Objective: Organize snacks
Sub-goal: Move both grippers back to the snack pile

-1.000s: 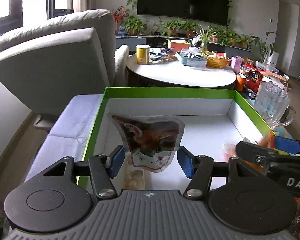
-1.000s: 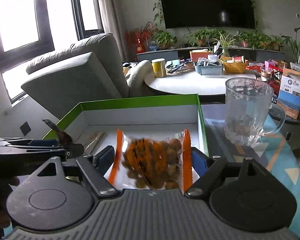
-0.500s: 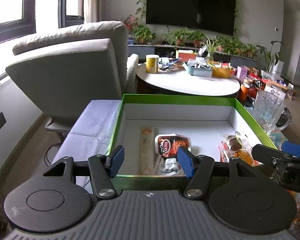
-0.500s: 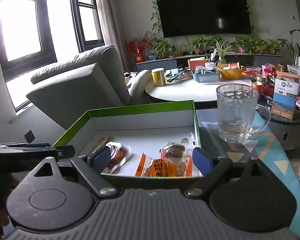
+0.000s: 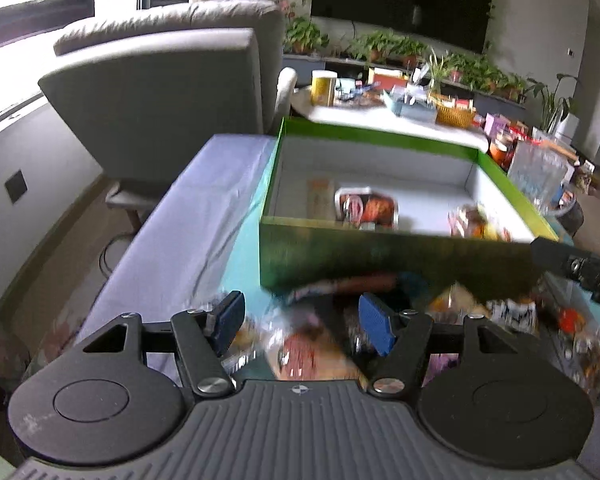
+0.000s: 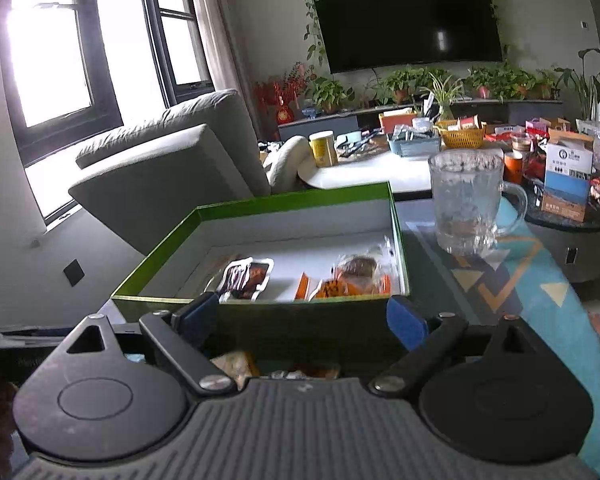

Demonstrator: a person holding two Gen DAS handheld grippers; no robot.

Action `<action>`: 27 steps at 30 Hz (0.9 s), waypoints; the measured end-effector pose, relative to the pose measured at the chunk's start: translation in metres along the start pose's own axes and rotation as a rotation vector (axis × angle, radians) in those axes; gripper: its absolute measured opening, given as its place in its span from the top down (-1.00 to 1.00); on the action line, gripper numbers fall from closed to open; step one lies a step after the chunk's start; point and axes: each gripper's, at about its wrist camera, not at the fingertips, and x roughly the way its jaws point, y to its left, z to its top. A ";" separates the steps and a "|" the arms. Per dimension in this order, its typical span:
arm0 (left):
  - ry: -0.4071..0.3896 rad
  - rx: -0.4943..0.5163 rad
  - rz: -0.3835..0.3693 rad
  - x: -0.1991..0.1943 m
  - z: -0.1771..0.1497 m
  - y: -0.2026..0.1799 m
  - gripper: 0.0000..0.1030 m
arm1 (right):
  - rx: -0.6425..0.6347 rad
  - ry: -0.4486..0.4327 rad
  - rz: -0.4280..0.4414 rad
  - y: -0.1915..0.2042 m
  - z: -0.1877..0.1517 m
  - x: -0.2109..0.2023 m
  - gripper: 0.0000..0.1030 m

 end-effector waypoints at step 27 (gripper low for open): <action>0.074 0.014 -0.023 0.022 -0.031 -0.003 -0.02 | -0.106 0.143 0.094 0.019 -0.054 -0.009 -0.13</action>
